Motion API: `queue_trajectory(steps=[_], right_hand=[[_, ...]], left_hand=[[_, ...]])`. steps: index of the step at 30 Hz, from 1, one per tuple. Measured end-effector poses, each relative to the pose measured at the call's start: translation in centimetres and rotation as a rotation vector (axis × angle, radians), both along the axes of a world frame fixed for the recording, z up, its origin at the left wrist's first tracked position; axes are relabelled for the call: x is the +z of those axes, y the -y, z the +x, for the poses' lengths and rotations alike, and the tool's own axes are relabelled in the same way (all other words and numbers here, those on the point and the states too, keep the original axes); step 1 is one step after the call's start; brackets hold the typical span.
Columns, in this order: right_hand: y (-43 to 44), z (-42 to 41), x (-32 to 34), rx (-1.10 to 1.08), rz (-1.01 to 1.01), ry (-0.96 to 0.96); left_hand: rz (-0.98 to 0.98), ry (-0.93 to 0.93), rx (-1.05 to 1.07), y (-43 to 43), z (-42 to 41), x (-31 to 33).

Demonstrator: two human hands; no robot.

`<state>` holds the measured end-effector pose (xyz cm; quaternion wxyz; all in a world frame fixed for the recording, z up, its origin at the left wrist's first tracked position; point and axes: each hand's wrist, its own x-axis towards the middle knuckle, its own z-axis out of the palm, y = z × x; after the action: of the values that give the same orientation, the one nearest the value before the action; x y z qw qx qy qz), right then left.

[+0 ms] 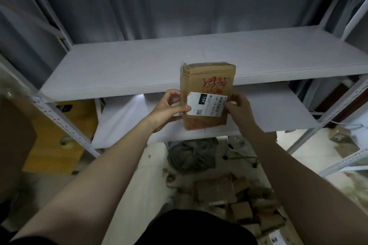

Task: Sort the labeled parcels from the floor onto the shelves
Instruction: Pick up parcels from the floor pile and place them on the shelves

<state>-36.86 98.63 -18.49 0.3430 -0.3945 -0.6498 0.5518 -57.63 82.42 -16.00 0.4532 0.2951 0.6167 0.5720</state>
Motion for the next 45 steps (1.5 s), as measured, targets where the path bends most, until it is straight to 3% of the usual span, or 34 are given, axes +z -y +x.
queue_trajectory(steps=[6, 13, 24, 30, 34, 38, 45], right_hand=[[1.8, 0.2, -8.3, 0.002, -0.054, 0.160], [3.6, -1.5, -15.6, -0.044, -0.471, -0.087], [1.6, -7.5, -22.9, -0.050, -0.726, -0.225], [-0.7, -10.8, -26.5, -0.013, -0.509, -0.044], [-3.5, -12.9, -27.1, -0.289, -0.854, -0.364], [-6.4, -14.8, -27.4, -0.357, -0.811, -0.376], [-8.4, -18.9, -28.1, -0.285, -0.758, -0.372]], left_hand=[[-0.183, -0.082, 0.094, 1.4, 0.8, -6.7], [-0.323, -0.068, 0.119, 0.1, 0.2, -14.0], [-0.403, 0.062, 0.045, -4.6, -3.2, -22.3], [-0.442, 0.129, 0.021, -7.0, -5.3, -24.9], [-0.426, 0.143, -0.031, -9.4, -6.5, -25.9], [-0.371, 0.169, -0.013, -12.4, -7.7, -26.8], [-0.327, 0.173, 0.065, -13.9, -11.0, -28.6]])
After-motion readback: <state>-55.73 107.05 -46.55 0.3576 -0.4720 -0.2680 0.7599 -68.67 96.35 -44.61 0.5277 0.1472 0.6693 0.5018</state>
